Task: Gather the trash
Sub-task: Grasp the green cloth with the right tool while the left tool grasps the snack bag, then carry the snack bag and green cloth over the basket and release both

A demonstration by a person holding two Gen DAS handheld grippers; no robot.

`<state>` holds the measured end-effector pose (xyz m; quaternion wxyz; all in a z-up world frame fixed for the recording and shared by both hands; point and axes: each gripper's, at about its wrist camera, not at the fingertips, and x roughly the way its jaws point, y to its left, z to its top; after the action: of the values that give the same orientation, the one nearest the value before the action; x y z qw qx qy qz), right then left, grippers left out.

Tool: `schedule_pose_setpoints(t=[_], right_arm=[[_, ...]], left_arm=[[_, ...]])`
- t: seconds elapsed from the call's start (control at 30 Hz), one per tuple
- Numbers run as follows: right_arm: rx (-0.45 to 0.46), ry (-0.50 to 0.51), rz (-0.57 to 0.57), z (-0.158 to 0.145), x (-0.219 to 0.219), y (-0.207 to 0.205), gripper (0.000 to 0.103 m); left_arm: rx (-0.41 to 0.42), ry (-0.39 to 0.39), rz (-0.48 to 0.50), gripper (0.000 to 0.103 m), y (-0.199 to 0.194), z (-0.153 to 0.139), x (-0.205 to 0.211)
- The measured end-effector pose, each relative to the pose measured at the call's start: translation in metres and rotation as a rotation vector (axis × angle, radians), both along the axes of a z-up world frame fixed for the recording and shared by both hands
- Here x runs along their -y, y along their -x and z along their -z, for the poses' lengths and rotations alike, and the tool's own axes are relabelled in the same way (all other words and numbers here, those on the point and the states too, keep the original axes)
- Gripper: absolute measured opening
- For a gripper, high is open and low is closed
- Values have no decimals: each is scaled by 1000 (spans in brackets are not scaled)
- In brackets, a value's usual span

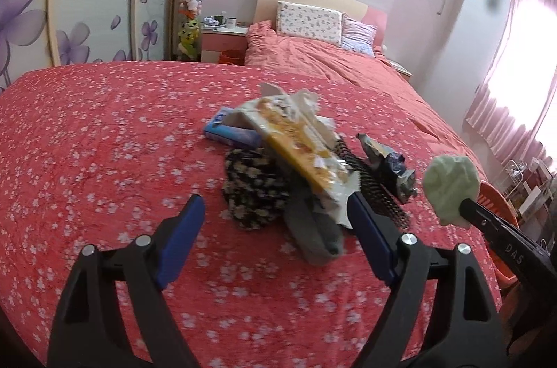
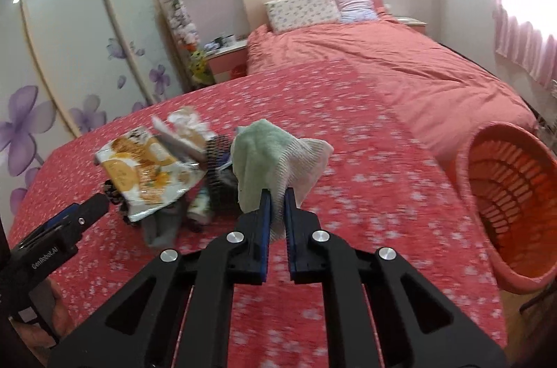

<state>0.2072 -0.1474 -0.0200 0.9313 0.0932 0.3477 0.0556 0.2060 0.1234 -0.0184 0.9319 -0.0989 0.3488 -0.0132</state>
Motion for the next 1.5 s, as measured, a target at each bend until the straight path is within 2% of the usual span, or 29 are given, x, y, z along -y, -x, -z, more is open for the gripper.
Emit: schedule_pose_setpoints(t=[0.17, 0.33, 0.47, 0.53, 0.63, 0.73, 0.8, 1.17, 1.5], right_arm=[[1, -8, 29, 2, 11, 3, 8], [-6, -11, 38, 7, 21, 8, 8], [-12, -14, 44, 10, 27, 12, 8], [-10, -7, 47, 10, 29, 13, 8], [-5, 3, 50, 10, 33, 17, 8], [5, 7, 57, 7, 36, 21, 8], [14, 4, 64, 4, 40, 23, 8], [71, -29, 107, -15, 65, 43, 8], [133, -53, 193, -31, 104, 67, 8]], left_arm=[[-32, 18, 0, 71, -12, 3, 16], [-77, 11, 3, 53, -30, 11, 28], [-109, -2, -18, 48, -43, 19, 33], [-124, 7, -22, 34, -47, 21, 32], [-128, 16, -7, 19, -54, 21, 32], [-100, 21, 17, 13, -50, 14, 32], [-77, 23, 33, 11, -47, 7, 34], [7, 1, 96, 10, -19, -33, 51], [51, -6, 238, 10, 7, -60, 107]])
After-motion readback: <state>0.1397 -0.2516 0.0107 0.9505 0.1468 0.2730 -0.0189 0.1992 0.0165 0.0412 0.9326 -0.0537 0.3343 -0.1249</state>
